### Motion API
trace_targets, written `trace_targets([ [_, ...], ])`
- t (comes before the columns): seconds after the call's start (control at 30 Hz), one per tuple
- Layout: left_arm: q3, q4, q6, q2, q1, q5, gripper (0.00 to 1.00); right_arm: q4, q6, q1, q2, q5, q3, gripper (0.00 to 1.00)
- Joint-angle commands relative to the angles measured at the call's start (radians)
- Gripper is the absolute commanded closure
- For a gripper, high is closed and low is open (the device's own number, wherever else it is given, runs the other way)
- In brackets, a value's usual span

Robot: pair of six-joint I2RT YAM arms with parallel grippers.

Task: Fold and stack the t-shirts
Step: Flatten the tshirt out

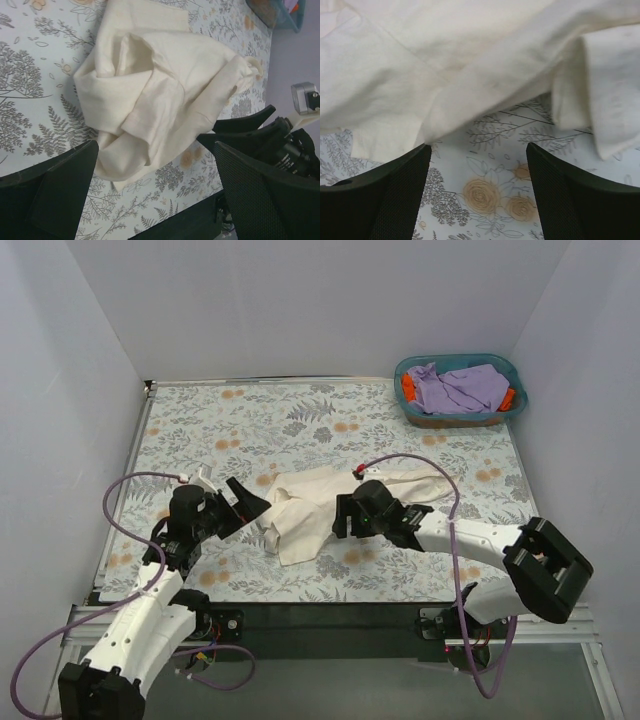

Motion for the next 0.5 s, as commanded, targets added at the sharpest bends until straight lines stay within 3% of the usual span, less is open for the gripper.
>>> trace_targets([
  [0.0,0.093,0.007,-0.009,0.041,-0.118,-0.089,0.07,-0.03,-0.038,-0.083,-0.119,0.037,-0.026,0.3],
  [0.17,0.167,0.073,-0.04,0.178,-0.336,-0.196,0.07,-0.101,-0.14,-0.19,-0.232,0.026,-0.052,0.22],
  [0.3,0.294,0.098,0.0,0.371,-0.587,-0.38,0.07,-0.153,-0.199,-0.301,-0.327,0.038,-0.066,0.18],
  [0.47,0.483,0.082,0.073,0.691,-0.718,-0.456,0.07,-0.184,-0.226,-0.456,-0.366,-0.002,-0.082,0.2],
])
